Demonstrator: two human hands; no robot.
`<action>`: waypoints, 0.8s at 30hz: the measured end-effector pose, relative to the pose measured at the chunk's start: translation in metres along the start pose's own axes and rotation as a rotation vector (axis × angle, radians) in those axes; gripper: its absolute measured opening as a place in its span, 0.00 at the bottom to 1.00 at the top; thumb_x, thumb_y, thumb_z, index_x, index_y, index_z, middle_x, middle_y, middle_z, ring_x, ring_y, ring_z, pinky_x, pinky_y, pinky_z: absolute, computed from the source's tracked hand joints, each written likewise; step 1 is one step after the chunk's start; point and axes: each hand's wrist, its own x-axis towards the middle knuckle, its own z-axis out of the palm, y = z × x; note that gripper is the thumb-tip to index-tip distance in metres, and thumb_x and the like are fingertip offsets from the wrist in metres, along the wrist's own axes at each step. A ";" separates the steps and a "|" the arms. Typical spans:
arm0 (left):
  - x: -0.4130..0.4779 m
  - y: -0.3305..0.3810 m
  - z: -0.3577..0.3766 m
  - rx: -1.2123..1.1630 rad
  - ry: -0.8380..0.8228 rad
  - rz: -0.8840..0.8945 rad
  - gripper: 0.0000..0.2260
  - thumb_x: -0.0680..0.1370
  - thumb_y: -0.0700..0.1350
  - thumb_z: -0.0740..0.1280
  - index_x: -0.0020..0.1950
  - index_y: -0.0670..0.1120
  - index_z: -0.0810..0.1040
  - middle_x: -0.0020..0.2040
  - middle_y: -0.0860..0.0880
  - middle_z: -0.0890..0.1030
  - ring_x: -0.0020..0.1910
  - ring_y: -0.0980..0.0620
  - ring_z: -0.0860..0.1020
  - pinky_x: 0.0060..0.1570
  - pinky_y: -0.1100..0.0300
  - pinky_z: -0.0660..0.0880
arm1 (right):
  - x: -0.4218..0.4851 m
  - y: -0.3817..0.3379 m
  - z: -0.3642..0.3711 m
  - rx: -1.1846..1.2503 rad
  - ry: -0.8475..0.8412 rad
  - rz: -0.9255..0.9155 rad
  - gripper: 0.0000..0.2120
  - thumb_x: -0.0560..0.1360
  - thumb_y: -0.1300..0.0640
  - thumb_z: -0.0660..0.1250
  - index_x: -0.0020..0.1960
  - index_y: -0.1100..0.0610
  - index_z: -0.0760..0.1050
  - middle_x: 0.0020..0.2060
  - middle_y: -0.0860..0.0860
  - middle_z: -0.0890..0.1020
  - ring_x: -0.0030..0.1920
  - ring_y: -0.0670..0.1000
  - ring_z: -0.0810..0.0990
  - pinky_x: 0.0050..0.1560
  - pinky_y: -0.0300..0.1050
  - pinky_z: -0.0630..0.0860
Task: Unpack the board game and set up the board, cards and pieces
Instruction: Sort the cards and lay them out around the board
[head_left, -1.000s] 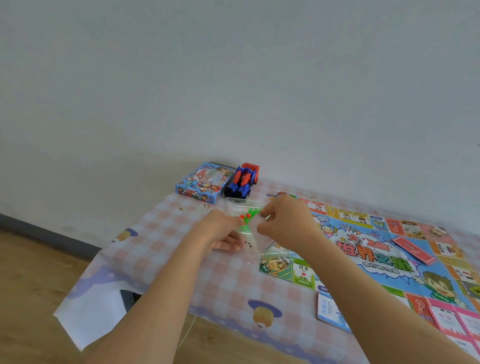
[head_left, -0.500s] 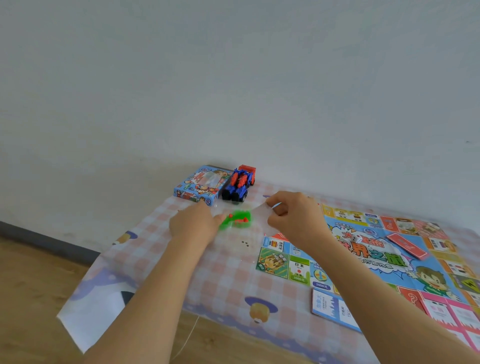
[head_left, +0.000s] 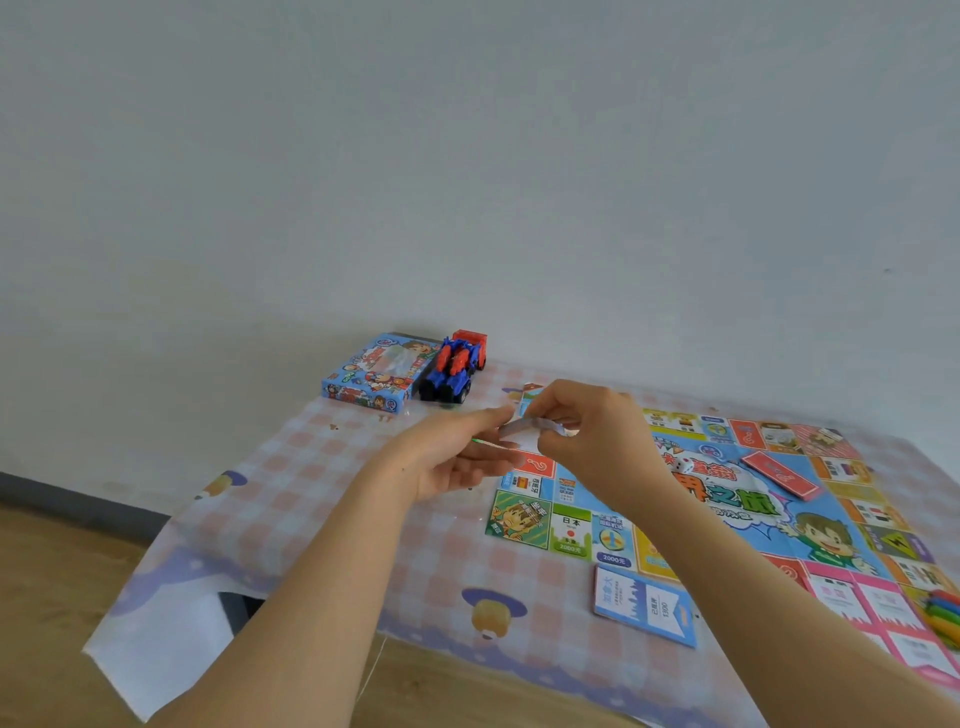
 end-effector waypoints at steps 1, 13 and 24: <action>0.000 0.000 0.002 -0.041 -0.012 0.000 0.13 0.75 0.50 0.69 0.53 0.41 0.80 0.42 0.43 0.85 0.31 0.54 0.81 0.22 0.69 0.72 | -0.001 0.002 0.000 -0.003 -0.004 -0.012 0.11 0.67 0.64 0.68 0.43 0.49 0.80 0.37 0.44 0.84 0.41 0.45 0.82 0.45 0.49 0.81; 0.010 -0.007 0.027 0.172 0.141 0.226 0.10 0.72 0.44 0.73 0.52 0.49 0.80 0.45 0.53 0.84 0.43 0.58 0.80 0.38 0.63 0.72 | -0.003 0.026 -0.016 0.429 -0.025 0.454 0.11 0.74 0.59 0.69 0.56 0.56 0.79 0.39 0.50 0.83 0.32 0.44 0.80 0.35 0.35 0.77; 0.025 -0.028 0.055 0.680 0.164 0.428 0.04 0.70 0.42 0.74 0.44 0.49 0.82 0.41 0.50 0.83 0.36 0.54 0.79 0.43 0.55 0.79 | -0.020 0.050 -0.011 0.292 -0.081 0.529 0.06 0.71 0.61 0.73 0.47 0.54 0.83 0.34 0.51 0.84 0.32 0.47 0.81 0.37 0.40 0.80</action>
